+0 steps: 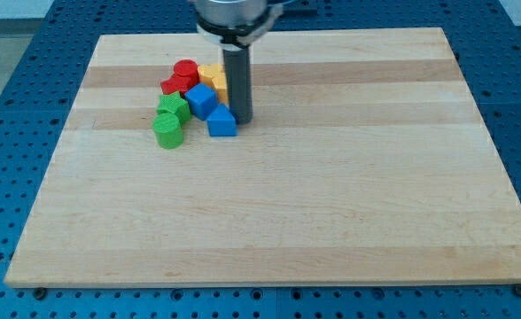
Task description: Place the triangle into the blue cube
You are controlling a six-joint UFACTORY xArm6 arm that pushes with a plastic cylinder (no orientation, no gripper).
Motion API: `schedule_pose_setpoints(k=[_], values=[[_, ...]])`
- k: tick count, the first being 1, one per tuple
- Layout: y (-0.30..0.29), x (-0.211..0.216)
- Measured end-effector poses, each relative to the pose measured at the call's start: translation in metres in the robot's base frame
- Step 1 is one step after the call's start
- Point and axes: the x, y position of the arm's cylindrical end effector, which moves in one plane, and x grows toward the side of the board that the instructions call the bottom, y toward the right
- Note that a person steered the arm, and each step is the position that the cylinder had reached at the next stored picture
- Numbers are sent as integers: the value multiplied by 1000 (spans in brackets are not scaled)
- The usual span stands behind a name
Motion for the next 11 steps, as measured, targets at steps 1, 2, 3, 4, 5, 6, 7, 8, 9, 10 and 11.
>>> schedule_pose_setpoints(k=[1,2,3,4,5,6,7,8,9,10,11], values=[[16,1],[46,39],[43,79],[13,84],[-14,64],[-20,42],[-20,19],[-18,12],[-15,12],[-12,39],[-20,98]])
